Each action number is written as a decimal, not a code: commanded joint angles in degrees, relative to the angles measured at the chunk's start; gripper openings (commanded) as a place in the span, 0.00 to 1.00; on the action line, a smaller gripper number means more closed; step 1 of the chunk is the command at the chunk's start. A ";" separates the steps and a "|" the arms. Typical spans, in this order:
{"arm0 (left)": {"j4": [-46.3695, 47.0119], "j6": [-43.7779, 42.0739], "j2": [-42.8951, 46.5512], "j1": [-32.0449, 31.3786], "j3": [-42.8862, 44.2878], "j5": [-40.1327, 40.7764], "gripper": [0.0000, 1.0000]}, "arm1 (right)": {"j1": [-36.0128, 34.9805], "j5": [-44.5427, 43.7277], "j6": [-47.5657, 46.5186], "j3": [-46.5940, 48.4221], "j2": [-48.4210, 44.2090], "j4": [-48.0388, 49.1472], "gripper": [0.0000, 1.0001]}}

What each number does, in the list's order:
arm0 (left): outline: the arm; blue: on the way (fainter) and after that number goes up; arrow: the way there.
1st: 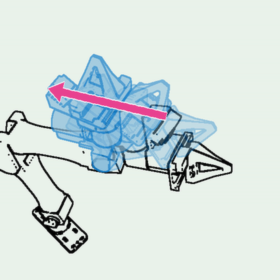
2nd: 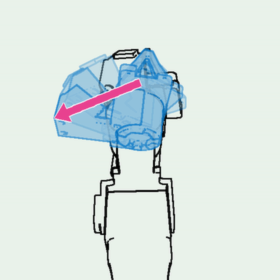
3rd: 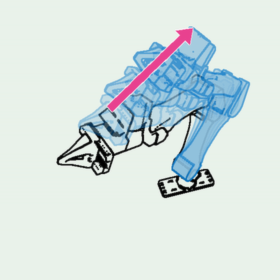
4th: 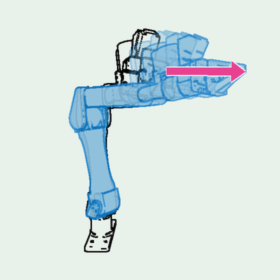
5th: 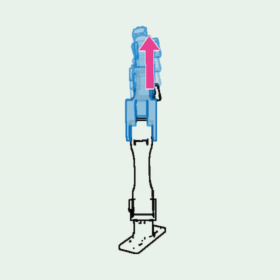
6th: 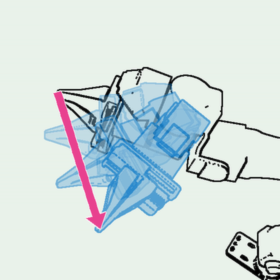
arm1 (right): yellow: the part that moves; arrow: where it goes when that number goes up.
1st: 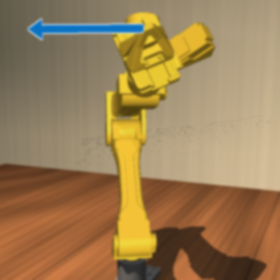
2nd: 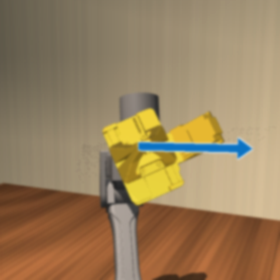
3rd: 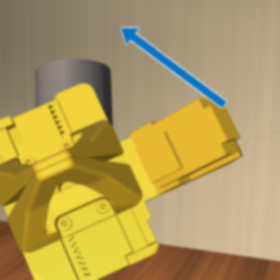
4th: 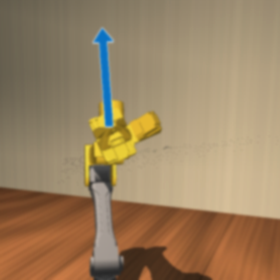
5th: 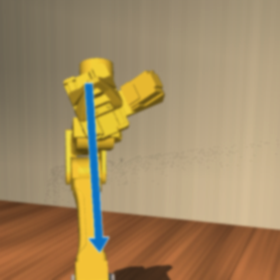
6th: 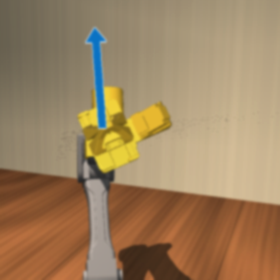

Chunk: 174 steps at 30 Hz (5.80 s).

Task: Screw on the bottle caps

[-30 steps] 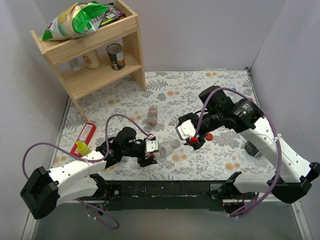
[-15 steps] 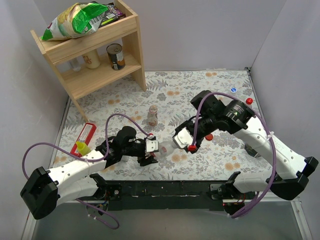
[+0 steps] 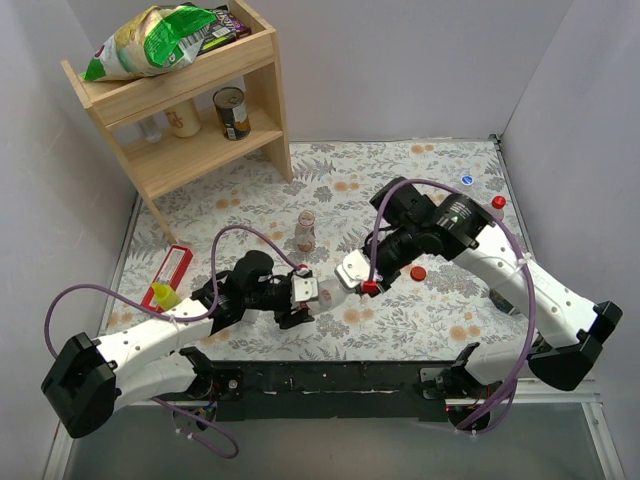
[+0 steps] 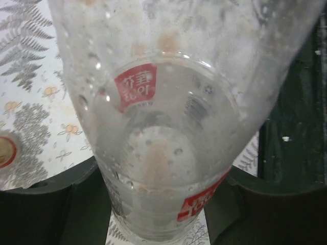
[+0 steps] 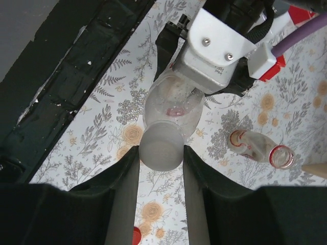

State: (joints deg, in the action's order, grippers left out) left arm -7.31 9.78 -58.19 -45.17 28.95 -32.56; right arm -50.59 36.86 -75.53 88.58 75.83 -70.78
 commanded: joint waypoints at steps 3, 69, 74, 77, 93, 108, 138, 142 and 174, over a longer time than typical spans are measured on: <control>8.53 0.85 0.28 0.26 9.18 18.35 0.00 | 1.89 -0.12 20.20 5.11 7.65 -0.93 0.25; -5.61 7.00 -0.87 3.33 13.68 4.61 0.00 | 12.53 8.75 36.06 2.31 -3.76 18.84 0.59; -5.34 7.80 -0.61 4.21 13.94 3.99 0.00 | 12.53 10.33 37.03 1.07 -3.41 18.75 0.48; -5.26 7.71 -0.25 4.39 13.77 3.90 0.00 | 12.71 12.70 40.01 1.42 -2.62 19.71 0.38; 2.40 15.98 -3.25 1.13 16.05 26.94 0.86 | 17.79 6.30 53.31 6.16 6.60 20.70 0.09; -2.71 16.23 1.07 4.91 15.70 19.81 0.98 | 24.40 -14.43 29.91 25.24 19.87 -4.10 0.06; -2.53 17.82 1.94 7.73 13.15 14.10 0.98 | 28.17 -21.39 36.06 14.08 19.53 10.31 0.35; -2.27 18.26 2.03 8.16 12.80 13.49 0.98 | 28.53 -21.57 36.68 13.99 19.79 10.67 0.42; -7.37 28.44 2.73 19.93 26.24 20.51 0.98 | 18.54 -9.05 44.41 9.08 15.57 36.31 0.94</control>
State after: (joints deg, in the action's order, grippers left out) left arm -13.96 33.61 -57.47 -29.98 49.10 -16.78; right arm -24.91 27.94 -34.87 101.14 92.05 -47.88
